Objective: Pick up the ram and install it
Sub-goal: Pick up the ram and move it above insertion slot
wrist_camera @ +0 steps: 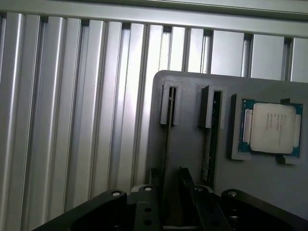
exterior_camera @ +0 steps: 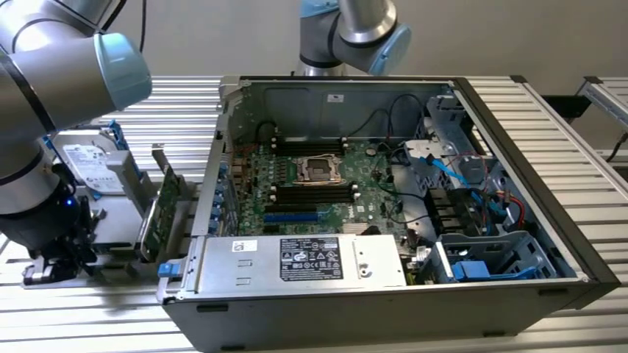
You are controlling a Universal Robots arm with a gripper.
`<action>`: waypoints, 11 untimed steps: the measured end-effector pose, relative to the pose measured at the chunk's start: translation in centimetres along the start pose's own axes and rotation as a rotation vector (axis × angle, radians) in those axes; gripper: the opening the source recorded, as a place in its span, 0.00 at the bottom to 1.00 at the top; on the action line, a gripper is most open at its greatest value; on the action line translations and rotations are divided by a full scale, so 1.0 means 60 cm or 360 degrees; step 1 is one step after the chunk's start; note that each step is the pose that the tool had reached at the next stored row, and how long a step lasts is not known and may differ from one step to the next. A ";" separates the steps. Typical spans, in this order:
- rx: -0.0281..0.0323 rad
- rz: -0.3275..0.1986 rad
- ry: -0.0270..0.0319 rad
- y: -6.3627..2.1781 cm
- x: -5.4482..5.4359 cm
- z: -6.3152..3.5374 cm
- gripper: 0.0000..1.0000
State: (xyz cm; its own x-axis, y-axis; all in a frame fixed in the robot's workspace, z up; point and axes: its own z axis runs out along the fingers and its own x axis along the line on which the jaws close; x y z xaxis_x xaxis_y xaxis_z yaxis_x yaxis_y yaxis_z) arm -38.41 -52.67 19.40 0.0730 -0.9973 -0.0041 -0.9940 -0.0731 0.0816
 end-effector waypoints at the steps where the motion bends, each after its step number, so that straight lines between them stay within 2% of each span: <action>1: -0.00002 0.0000 0.00002 0.000 0.000 0.000 0.30; 4: -0.00002 0.0001 0.00007 0.000 0.000 0.001 0.28; 5: -0.00001 0.0000 0.00005 0.000 0.000 0.001 0.21; 6: 0.00000 0.0001 0.00001 0.000 0.000 0.001 0.21; 7: 0.00001 0.0001 0.00000 0.000 0.000 0.001 0.14; 11: 0.00000 0.0001 0.00004 0.000 0.000 0.001 0.14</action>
State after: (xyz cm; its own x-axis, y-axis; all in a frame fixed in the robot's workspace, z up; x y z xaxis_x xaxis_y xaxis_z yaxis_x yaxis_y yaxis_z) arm -38.42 -52.69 19.35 0.0726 -0.9974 -0.0038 -0.9940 -0.0726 0.0816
